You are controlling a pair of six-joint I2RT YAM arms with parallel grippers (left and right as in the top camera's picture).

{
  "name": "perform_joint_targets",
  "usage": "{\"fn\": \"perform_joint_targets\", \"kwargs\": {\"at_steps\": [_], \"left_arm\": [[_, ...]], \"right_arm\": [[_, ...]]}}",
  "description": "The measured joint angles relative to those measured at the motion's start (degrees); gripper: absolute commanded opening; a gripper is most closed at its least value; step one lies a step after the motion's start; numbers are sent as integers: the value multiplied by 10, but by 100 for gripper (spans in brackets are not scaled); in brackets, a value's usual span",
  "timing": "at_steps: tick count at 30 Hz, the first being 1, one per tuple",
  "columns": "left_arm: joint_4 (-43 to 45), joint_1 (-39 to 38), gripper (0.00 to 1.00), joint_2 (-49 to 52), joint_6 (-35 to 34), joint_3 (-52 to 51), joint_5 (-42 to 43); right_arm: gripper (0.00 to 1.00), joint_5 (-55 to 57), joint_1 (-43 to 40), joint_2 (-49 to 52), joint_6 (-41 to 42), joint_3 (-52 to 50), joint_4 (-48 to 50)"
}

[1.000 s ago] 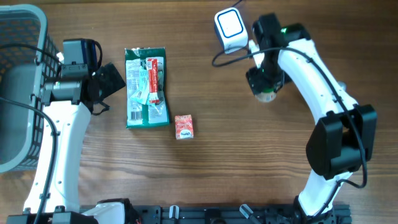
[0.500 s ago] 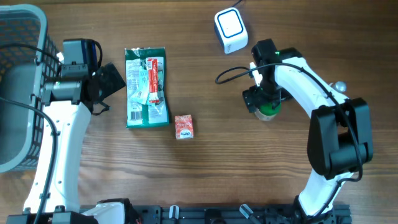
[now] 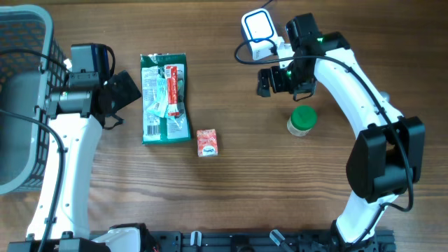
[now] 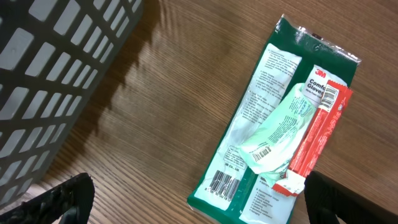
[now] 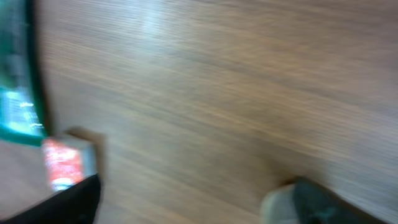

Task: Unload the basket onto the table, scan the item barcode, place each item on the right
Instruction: 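Move the right gripper left toward the small red package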

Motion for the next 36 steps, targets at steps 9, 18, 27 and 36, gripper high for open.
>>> {"fn": "perform_joint_targets", "kwargs": {"at_steps": [9, 18, 27, 36], "left_arm": [[0, 0, 100, 0, 0, 0, 0], [0, 0, 100, 0, 0, 0, 0], [0, 0, 100, 0, 0, 0, 0], [0, 0, 100, 0, 0, 0, 0]], "right_arm": [[43, 19, 45, 0, 65, -86, 2], [42, 237, 54, 0, 135, -109, -46], [64, 320, 44, 0, 180, -109, -60], [63, 1, 45, 0, 115, -112, 48]]}}
